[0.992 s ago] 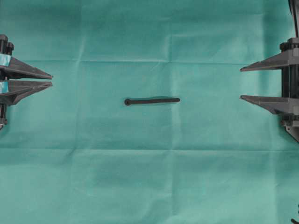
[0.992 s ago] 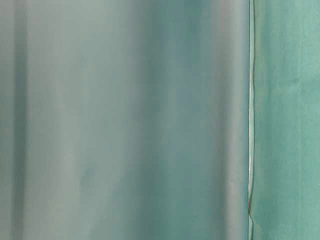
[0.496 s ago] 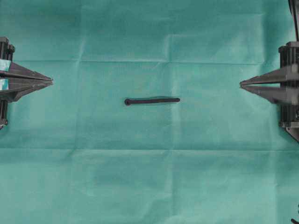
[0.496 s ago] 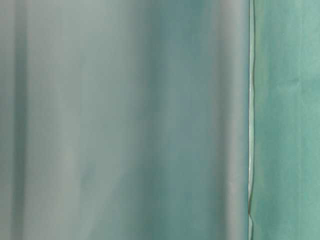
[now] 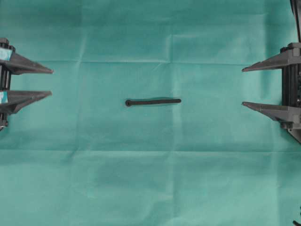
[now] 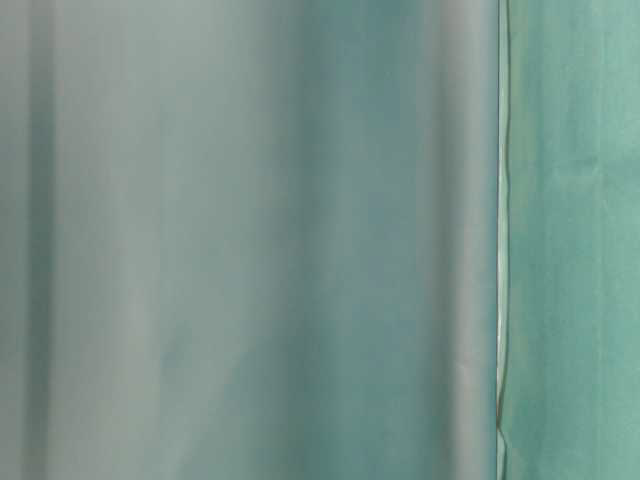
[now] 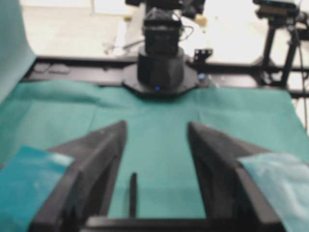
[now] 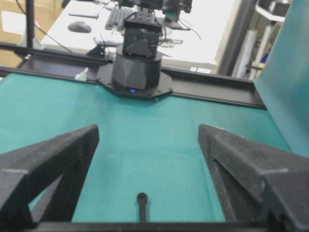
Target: Peel off the Velcro with your right arm.
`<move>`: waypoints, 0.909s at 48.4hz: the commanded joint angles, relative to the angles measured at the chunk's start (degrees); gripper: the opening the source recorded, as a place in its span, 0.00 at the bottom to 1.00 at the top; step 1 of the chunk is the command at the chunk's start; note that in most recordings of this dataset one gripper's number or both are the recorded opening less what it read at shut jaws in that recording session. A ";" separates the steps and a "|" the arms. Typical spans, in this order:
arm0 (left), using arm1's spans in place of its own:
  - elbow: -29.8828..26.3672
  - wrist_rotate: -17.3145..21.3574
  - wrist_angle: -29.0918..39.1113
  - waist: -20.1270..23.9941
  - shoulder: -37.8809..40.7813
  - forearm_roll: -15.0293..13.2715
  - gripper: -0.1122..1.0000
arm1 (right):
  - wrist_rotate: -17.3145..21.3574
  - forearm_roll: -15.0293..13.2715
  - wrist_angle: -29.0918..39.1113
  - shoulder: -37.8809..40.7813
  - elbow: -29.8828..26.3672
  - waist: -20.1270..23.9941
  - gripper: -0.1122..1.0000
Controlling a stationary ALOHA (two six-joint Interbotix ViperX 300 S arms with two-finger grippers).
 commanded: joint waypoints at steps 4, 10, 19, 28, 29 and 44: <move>-0.97 0.26 -1.41 0.09 0.62 0.00 0.61 | 0.00 -0.09 -0.70 0.35 -0.70 -0.09 0.79; -1.14 0.26 -2.37 0.70 0.70 -0.09 0.62 | 0.00 -0.09 -1.49 0.62 -0.70 -0.09 0.79; -2.20 0.18 -3.25 1.93 4.92 -0.09 0.62 | 0.00 -0.09 -2.02 1.23 -0.70 -0.09 0.79; -7.38 0.62 -7.29 2.11 16.17 -0.09 0.62 | 0.00 -0.18 -2.02 1.32 -0.70 -0.09 0.79; -8.00 0.62 -7.73 2.11 17.23 -0.09 0.62 | 0.00 -0.09 -2.02 1.32 -0.70 -0.09 0.79; -16.70 3.43 -10.02 2.64 30.59 -0.09 0.62 | 0.00 -0.09 -2.29 1.32 0.00 -0.18 0.79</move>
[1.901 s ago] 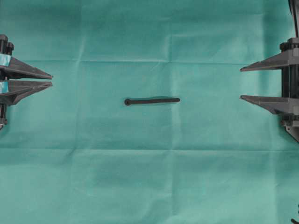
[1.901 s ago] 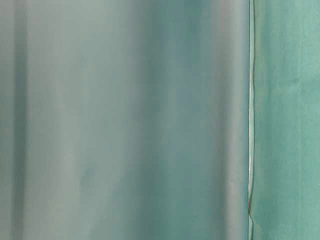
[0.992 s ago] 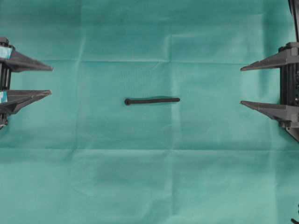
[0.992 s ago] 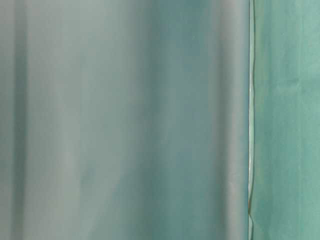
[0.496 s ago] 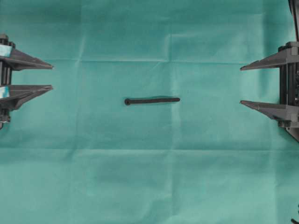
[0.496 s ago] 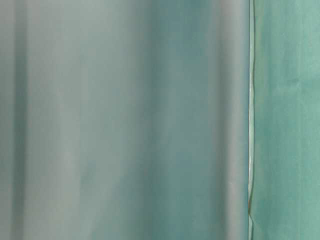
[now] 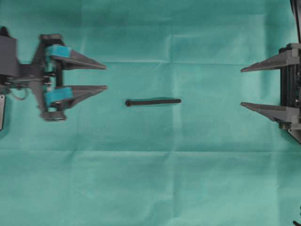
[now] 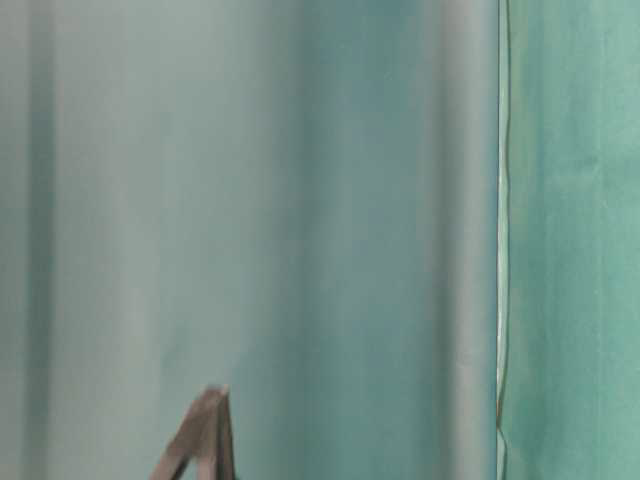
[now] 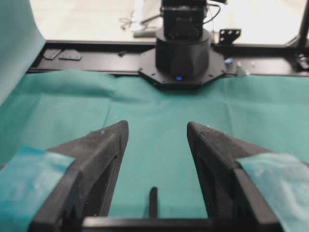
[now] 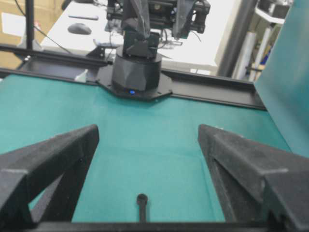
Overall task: Peel off the Velcro with your right arm.
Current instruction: 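Move the left gripper over the black Velcro strap's looped end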
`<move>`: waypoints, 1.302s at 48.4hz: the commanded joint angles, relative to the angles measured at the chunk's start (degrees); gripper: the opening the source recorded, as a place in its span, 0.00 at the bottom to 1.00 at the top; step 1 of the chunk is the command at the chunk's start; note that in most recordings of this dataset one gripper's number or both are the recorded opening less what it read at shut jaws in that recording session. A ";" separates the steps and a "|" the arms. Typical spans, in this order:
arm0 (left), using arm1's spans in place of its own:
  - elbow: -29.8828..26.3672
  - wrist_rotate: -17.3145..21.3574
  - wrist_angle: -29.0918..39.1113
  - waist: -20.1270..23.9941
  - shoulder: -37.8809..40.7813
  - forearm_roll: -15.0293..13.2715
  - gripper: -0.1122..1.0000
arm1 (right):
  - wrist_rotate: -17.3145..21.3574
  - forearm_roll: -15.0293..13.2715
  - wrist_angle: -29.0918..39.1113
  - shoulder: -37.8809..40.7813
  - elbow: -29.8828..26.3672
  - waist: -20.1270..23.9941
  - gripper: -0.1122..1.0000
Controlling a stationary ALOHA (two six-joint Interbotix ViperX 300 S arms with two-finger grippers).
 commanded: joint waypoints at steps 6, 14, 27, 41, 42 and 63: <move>-6.50 1.23 -1.23 0.35 6.33 -0.09 0.62 | -0.09 -0.09 -1.93 0.44 0.00 -0.09 0.79; -10.72 1.32 -0.62 0.70 11.60 -0.09 0.62 | -0.09 -0.09 -2.29 0.44 0.18 -0.18 0.79; -14.59 1.14 8.53 2.11 13.45 -0.09 0.62 | 0.00 0.00 -2.29 -0.18 1.41 -0.09 0.79; -21.53 1.05 28.56 1.93 14.68 -0.09 0.62 | 0.00 0.00 -2.37 -0.88 1.93 -0.18 0.79; -21.97 1.05 29.53 1.85 14.85 -0.09 0.61 | 0.00 0.00 -2.29 -0.88 2.02 -0.09 0.79; -30.85 0.79 48.96 1.67 21.88 -0.09 0.61 | 0.09 -0.09 -2.37 -0.88 2.46 -0.09 0.79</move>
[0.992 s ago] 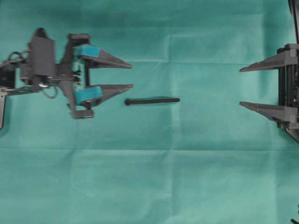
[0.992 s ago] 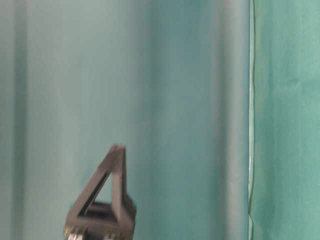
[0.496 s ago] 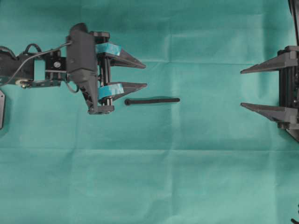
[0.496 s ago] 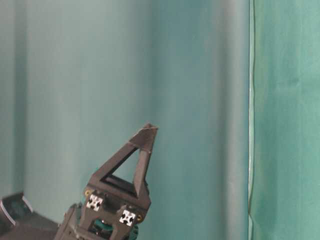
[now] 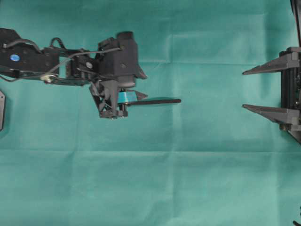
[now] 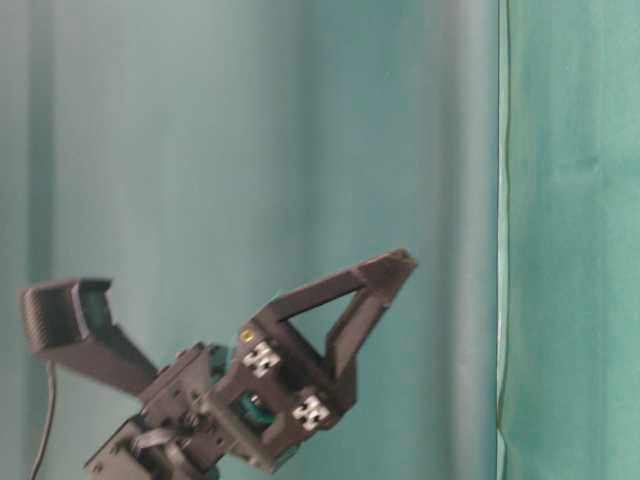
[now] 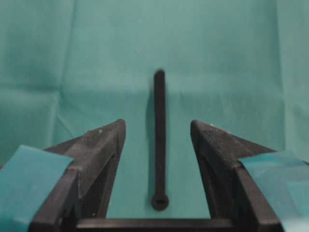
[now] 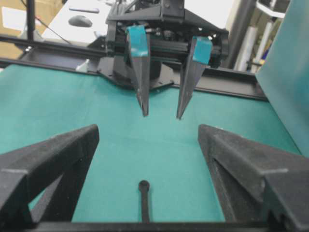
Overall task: Peel off the Velcro with your right arm.
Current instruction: 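Move the left gripper over the black Velcro strap's looped end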
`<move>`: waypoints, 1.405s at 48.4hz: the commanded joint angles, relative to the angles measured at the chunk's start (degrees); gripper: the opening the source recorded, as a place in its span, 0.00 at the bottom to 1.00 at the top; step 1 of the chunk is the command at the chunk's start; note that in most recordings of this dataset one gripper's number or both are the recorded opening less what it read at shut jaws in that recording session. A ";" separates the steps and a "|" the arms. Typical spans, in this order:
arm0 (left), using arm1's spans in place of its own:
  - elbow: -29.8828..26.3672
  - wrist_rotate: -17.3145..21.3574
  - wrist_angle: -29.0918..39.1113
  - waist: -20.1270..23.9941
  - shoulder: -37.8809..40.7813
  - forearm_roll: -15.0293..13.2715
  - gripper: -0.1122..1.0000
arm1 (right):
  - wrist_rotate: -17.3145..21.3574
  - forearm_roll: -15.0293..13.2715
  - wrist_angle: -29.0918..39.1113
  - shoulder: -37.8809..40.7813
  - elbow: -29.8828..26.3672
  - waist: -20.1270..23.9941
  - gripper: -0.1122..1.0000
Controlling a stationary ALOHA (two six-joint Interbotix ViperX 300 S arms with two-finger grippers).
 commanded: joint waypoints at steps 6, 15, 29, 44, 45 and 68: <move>-2.81 -0.09 0.97 -0.09 3.08 -0.09 0.61 | 0.09 -0.09 -0.62 0.26 -0.53 -0.09 0.79; -2.55 -0.18 0.35 -0.09 7.56 -0.09 0.61 | 0.09 0.00 -0.70 0.18 -0.35 -0.18 0.79; -2.46 -0.09 -3.34 -0.09 12.92 -0.09 0.61 | 0.09 0.00 -1.76 0.18 0.35 -0.09 0.79; -2.11 -0.09 -5.19 0.62 17.05 -0.09 0.61 | 0.09 0.00 -2.20 -0.09 0.79 -0.09 0.79; -2.11 -0.09 -5.36 0.70 17.31 -0.09 0.61 | 0.09 0.00 -2.20 -0.18 0.88 -0.09 0.79; 1.23 -0.18 -11.34 2.11 20.13 -0.09 0.61 | 0.09 0.00 -2.20 -0.44 1.14 -0.09 0.79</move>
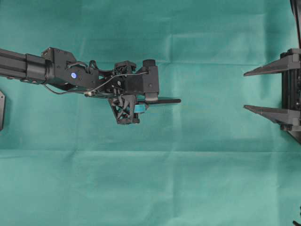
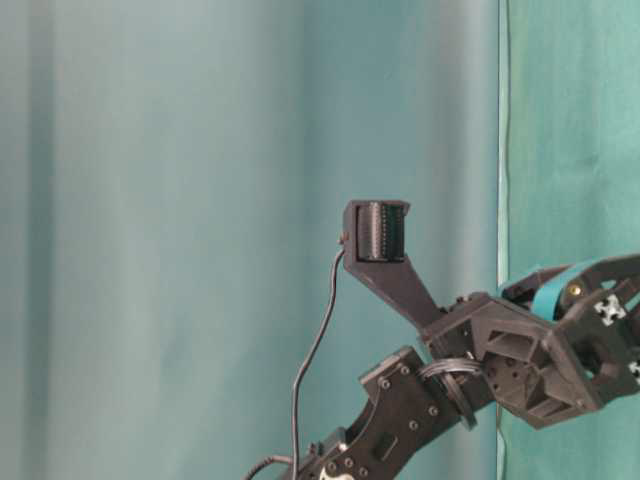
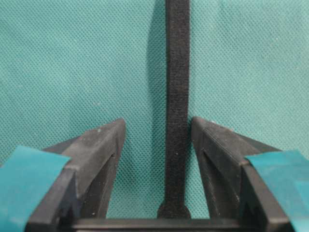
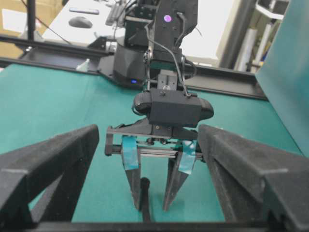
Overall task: Peel off the Velcro with your right arm.
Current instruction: 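Close the left gripper on the strap and lift it upright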
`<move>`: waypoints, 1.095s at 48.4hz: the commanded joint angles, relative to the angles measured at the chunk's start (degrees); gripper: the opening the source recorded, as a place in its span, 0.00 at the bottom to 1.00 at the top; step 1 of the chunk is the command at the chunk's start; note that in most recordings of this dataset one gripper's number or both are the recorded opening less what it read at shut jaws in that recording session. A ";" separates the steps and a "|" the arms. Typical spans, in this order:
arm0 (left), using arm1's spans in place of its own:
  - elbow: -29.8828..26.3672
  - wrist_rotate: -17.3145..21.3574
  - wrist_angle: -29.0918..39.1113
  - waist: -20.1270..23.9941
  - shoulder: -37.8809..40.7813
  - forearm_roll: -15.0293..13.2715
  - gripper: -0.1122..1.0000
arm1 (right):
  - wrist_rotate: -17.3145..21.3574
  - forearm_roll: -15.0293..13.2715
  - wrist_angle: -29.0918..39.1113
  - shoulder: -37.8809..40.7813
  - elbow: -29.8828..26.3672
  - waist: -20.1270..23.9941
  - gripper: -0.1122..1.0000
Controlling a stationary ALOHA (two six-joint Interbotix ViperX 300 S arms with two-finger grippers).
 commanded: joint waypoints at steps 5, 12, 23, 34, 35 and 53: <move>0.00 0.00 -0.53 0.44 -1.14 -0.09 0.61 | 0.00 0.00 -0.53 0.18 -0.70 0.00 0.79; -0.26 0.00 -0.53 0.44 -1.23 -0.09 0.60 | 0.09 0.00 -0.53 0.26 -0.62 0.00 0.79; -0.70 0.00 1.05 0.35 -1.67 -0.09 0.26 | 0.09 0.00 -0.79 0.18 -0.26 -0.09 0.79; -0.70 0.00 2.99 0.00 -4.04 -0.09 0.19 | 0.09 0.00 -1.41 -0.09 0.09 0.00 0.79; -0.70 0.00 2.99 0.00 -4.39 -0.09 0.19 | 0.09 0.00 -1.49 -0.09 0.09 0.00 0.79; -0.35 -0.18 3.08 -2.46 -11.51 -0.09 0.19 | -0.09 -1.23 -1.41 -1.67 -1.67 0.00 0.79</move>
